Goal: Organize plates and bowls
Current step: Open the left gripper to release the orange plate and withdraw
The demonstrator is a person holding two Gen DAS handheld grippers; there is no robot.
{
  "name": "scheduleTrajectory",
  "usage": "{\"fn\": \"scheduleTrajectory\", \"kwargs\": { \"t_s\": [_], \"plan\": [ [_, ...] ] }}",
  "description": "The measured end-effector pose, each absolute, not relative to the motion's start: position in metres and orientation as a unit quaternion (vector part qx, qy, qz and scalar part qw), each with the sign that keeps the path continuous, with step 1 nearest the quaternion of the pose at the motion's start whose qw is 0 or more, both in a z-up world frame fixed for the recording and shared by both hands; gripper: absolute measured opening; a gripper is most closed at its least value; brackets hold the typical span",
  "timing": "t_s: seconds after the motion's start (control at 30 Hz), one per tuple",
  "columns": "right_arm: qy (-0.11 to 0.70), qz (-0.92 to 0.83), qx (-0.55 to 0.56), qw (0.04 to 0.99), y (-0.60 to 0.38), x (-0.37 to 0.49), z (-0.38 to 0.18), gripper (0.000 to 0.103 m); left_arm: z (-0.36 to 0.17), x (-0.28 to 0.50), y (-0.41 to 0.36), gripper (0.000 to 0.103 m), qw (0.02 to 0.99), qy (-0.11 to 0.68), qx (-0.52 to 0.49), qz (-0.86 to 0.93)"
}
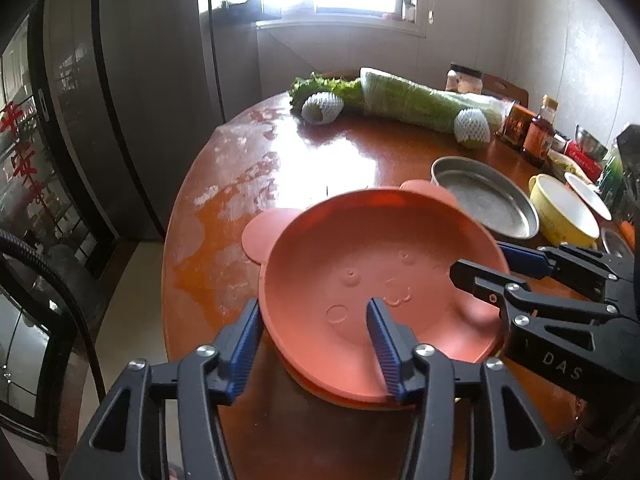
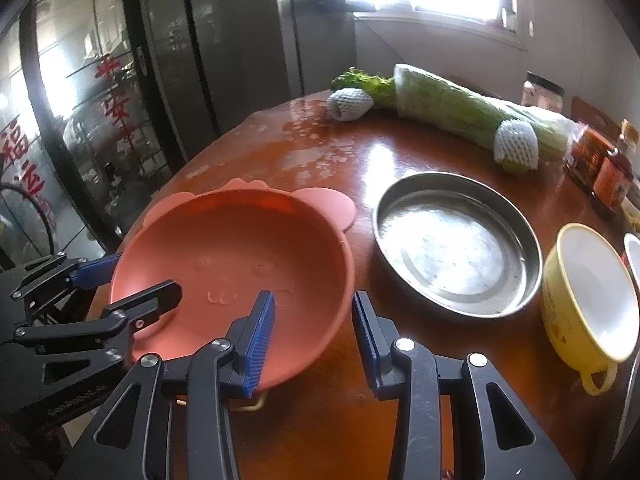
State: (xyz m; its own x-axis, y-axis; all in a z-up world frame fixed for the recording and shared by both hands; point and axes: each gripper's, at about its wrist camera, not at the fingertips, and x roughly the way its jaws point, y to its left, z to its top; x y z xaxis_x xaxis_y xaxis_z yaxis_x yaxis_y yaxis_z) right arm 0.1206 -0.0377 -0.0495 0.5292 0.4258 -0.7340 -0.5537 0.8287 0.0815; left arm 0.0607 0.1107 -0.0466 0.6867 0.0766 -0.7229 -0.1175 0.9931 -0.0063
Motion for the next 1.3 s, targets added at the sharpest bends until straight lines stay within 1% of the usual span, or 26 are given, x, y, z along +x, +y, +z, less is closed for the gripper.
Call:
{"fn": "scheduleTrajectory", "kwargs": {
  "t_s": [0.17, 0.23, 0.37, 0.43, 0.5, 0.77, 0.97, 1.03, 1.2, 1.3],
  "plan": [
    [0.395, 0.274, -0.073, 0.874, -0.045, 0.123, -0.047, 0.041, -0.043, 0.06, 0.112, 0.059, 0.92, 0.386, -0.032, 0.052],
    [0.394, 0.273, -0.072, 0.874, -0.048, 0.124, -0.046, 0.041, -0.04, 0.059, 0.114, 0.064, 0.922, 0.381, -0.034, 0.058],
    [0.39, 0.271, -0.069, 0.877, -0.053, 0.124, -0.042, 0.041, -0.032, 0.057, 0.119, 0.065, 0.928, 0.365, -0.041, 0.069],
    [0.386, 0.268, -0.067, 0.88, -0.057, 0.124, -0.039, 0.041, -0.028, 0.056, 0.12, 0.071, 0.93, 0.358, -0.043, 0.07],
    [0.384, 0.265, -0.07, 0.882, -0.059, 0.126, -0.037, 0.041, -0.024, 0.057, 0.121, 0.073, 0.932, 0.352, -0.043, 0.071],
    [0.392, 0.261, -0.051, 0.881, -0.07, 0.141, -0.036, 0.041, -0.018, 0.071, 0.098, 0.073, 0.935, 0.351, -0.03, 0.033],
    [0.388, 0.251, -0.029, 0.886, -0.079, 0.154, -0.029, 0.042, -0.025, 0.076, 0.082, 0.073, 0.931, 0.363, -0.021, 0.011],
    [0.387, 0.238, -0.043, 0.89, -0.078, 0.159, -0.03, 0.042, -0.028, 0.079, 0.079, 0.073, 0.929, 0.369, -0.02, 0.01],
    [0.42, 0.242, -0.034, 0.874, -0.082, 0.174, -0.041, 0.042, -0.03, 0.081, 0.08, 0.073, 0.927, 0.375, -0.018, 0.012],
    [0.438, 0.249, -0.023, 0.864, -0.086, 0.177, -0.046, 0.045, -0.033, 0.083, 0.08, 0.073, 0.925, 0.379, -0.016, 0.014]
  ]
}}
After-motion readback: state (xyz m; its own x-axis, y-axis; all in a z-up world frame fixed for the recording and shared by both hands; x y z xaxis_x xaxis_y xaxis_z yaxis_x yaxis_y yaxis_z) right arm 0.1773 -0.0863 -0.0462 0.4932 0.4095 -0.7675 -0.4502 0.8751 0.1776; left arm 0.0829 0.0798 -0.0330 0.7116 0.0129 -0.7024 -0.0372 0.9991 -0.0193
